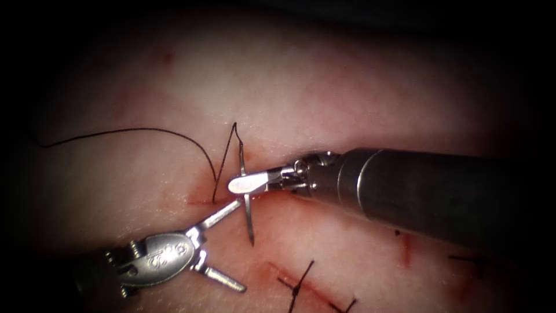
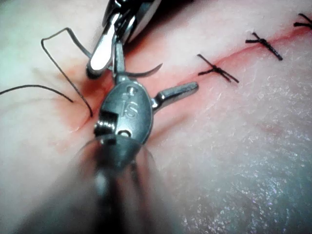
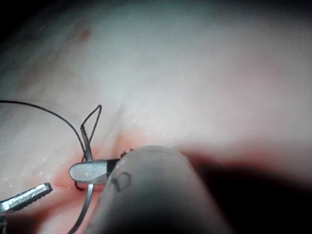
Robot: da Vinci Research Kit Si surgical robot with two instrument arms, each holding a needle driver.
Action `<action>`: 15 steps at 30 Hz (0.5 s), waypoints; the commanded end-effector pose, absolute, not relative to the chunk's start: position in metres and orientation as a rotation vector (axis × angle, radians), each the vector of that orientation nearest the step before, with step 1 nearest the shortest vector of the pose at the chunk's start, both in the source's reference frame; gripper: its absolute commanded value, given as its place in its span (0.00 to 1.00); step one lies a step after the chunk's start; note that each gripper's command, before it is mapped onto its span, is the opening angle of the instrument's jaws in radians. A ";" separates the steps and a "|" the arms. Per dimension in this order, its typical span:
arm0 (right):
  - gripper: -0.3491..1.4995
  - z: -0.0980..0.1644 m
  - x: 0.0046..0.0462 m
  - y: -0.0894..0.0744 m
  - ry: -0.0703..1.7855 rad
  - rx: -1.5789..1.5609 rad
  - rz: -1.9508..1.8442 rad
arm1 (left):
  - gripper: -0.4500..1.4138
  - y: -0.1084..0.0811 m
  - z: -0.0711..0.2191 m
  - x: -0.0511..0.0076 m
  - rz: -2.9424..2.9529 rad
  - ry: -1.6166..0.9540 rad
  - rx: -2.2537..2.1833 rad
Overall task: Wound Closure
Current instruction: Hand the needle back to the right driver, then open the wound using the left jaws.
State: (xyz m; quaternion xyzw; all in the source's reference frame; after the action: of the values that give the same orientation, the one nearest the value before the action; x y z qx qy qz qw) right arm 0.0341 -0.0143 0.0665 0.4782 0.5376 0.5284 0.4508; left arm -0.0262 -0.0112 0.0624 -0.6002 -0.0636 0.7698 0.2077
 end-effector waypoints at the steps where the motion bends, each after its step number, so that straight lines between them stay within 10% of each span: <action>1: 0.00 0.067 0.0353 -0.014 1.350 1.143 1.283 | 0.82 -0.011 0.063 -0.0264 2.138 -0.179 -1.664; 4: 0.00 0.067 0.0358 -0.015 1.391 1.069 1.257 | 0.73 -0.011 0.063 -0.0251 2.130 -0.190 -1.644; 6: 0.00 0.067 0.0361 -0.015 1.452 1.002 1.211 | 0.27 -0.011 0.063 -0.0231 2.158 -0.210 -1.616; 10: 0.00 0.067 0.0358 -0.014 1.548 0.878 1.119 | 0.00 -0.010 0.064 -0.0215 2.245 -0.310 -1.525; 15: 0.00 0.067 0.0353 -0.014 1.589 0.810 1.067 | 0.00 -0.009 0.067 -0.0212 2.348 -0.373 -1.332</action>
State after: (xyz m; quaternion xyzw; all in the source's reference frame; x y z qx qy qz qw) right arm 0.0345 -0.0139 0.0668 0.3340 0.6599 0.4404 0.5089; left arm -0.0207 -0.0096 0.0668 -0.4698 -0.1361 0.8471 0.2079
